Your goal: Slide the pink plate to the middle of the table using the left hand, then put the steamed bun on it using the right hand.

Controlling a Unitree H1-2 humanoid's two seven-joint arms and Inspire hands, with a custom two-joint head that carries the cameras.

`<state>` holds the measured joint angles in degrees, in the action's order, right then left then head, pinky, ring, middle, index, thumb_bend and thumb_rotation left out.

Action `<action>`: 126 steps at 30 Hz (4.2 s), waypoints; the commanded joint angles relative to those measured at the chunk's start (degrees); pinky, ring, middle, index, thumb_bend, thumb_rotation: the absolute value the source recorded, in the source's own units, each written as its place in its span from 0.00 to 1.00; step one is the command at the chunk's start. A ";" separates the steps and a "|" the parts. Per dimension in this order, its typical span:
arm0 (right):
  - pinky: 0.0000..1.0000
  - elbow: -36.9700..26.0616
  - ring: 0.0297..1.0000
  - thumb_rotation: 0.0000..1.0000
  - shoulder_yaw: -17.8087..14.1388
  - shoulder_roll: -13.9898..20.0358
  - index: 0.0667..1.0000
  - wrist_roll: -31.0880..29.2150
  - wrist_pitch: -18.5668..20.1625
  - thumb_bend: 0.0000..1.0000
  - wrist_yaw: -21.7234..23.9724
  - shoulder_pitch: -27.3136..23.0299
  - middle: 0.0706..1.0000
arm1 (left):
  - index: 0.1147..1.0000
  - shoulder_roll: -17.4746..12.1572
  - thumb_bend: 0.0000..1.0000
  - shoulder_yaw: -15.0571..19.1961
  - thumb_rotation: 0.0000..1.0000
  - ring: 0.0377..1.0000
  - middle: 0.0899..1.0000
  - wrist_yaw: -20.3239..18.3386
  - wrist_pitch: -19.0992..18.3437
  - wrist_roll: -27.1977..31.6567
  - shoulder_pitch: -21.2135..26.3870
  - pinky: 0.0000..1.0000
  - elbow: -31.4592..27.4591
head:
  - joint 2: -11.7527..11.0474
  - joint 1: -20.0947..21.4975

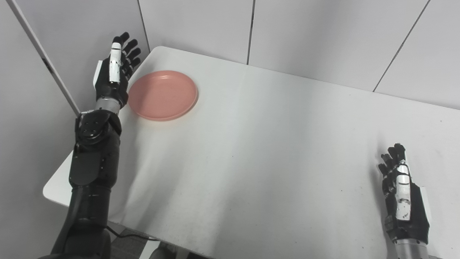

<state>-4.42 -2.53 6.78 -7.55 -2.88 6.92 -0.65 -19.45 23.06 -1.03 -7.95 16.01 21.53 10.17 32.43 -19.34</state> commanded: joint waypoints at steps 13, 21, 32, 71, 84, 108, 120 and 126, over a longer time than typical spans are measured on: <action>1.00 1.04 1.00 1.00 0.00 0.34 1.00 -0.55 0.15 0.27 0.59 1.60 1.00 | 0.91 -3.28 0.44 2.01 1.00 0.92 0.91 -0.89 5.67 2.41 3.00 0.95 8.00 | 0.15 -0.40; 1.00 1.42 1.00 1.00 0.03 0.48 1.00 -0.64 0.03 0.25 0.64 1.42 1.00 | 0.90 -3.22 0.42 2.29 1.00 0.92 0.90 -0.17 5.09 2.95 3.00 0.94 9.89 | 0.10 -0.44; 1.00 0.81 1.00 1.00 0.04 0.38 1.00 -1.00 0.70 0.28 0.48 1.58 1.00 | 0.89 -3.33 0.42 1.69 1.00 0.91 0.90 -0.18 6.02 2.40 3.64 0.95 14.59 | 0.40 -0.33; 1.00 0.27 1.00 1.00 0.26 -0.25 1.00 0.38 0.68 0.26 -0.30 1.65 1.00 | 0.89 2.89 0.41 -8.63 1.00 0.90 0.89 -2.18 6.47 0.95 2.55 0.92 16.37 | 1.00 1.93; 1.00 0.44 1.00 1.00 0.10 -1.05 1.00 0.92 0.60 0.27 -1.04 1.50 1.00 | 0.88 5.88 0.42 -11.41 1.00 0.91 0.89 -3.08 5.29 1.33 2.19 0.94 14.66 | 1.26 3.64; 1.00 1.82 1.00 1.00 0.78 -3.79 1.00 2.52 -1.28 0.26 -2.81 1.10 1.00 | 0.91 11.47 0.43 -14.41 1.00 0.91 0.91 -9.11 2.14 3.72 2.57 0.94 12.94 | 1.20 12.28; 1.00 2.17 1.00 1.00 1.44 -5.41 1.00 5.04 -1.77 0.32 -4.53 1.19 1.00 | 0.91 15.88 0.40 -17.44 1.00 0.91 0.91 -9.69 -1.07 4.47 1.86 0.94 9.27 | 1.55 18.44; 1.00 2.11 1.00 1.00 2.14 -6.15 1.00 6.45 -2.04 0.32 -5.29 1.16 1.00 | 0.93 17.63 0.38 -18.60 1.00 0.93 0.93 -9.92 -4.05 5.24 0.55 0.96 5.68 | 1.90 21.25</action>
<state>-4.29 -1.21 2.00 -1.16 -2.56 1.85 -0.78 -2.33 4.65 -10.82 -9.93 21.05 22.53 16.51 34.28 1.58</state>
